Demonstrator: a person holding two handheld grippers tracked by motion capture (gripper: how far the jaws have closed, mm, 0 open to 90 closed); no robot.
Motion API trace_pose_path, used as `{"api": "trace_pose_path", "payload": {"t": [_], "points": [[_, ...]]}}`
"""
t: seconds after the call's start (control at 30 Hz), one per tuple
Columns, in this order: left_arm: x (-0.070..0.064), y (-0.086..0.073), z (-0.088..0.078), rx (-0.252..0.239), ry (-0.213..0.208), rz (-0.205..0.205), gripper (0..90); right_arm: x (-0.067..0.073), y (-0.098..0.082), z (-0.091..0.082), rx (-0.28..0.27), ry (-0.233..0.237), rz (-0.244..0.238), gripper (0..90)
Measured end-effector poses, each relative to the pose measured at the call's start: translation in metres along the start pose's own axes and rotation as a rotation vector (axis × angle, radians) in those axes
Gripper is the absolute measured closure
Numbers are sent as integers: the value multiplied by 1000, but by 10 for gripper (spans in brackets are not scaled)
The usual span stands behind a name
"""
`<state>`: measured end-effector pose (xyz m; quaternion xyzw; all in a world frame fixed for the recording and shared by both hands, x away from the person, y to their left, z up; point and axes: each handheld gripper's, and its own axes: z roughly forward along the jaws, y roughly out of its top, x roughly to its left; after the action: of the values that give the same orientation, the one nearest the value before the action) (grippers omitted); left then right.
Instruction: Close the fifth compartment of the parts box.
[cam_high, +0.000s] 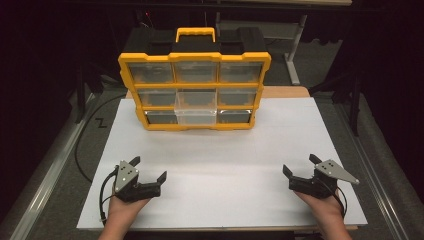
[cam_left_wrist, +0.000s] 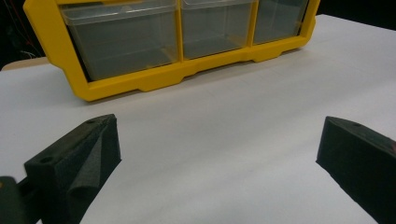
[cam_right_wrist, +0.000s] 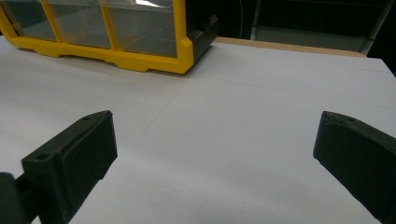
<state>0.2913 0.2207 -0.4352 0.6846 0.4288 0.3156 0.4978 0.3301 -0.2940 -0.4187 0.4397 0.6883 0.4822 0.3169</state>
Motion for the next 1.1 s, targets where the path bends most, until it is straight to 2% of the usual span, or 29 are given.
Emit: {"api": "trace_pose_path", "payload": {"t": [0.13,0.47,0.7,1.1], "points": [[0,0,1,3,9,10,2,-1,0,2,0,-16,-9,11],[0,0,-1,-1,6,10,3,1,0,5,4,-10,-41,11],[-1,1,-1,3,3,20,7,0,0,5,1,-18,-33,11],[1,2,-1,-3,-3,1,8,-1,1,6,1,-23,-29,11]]}}
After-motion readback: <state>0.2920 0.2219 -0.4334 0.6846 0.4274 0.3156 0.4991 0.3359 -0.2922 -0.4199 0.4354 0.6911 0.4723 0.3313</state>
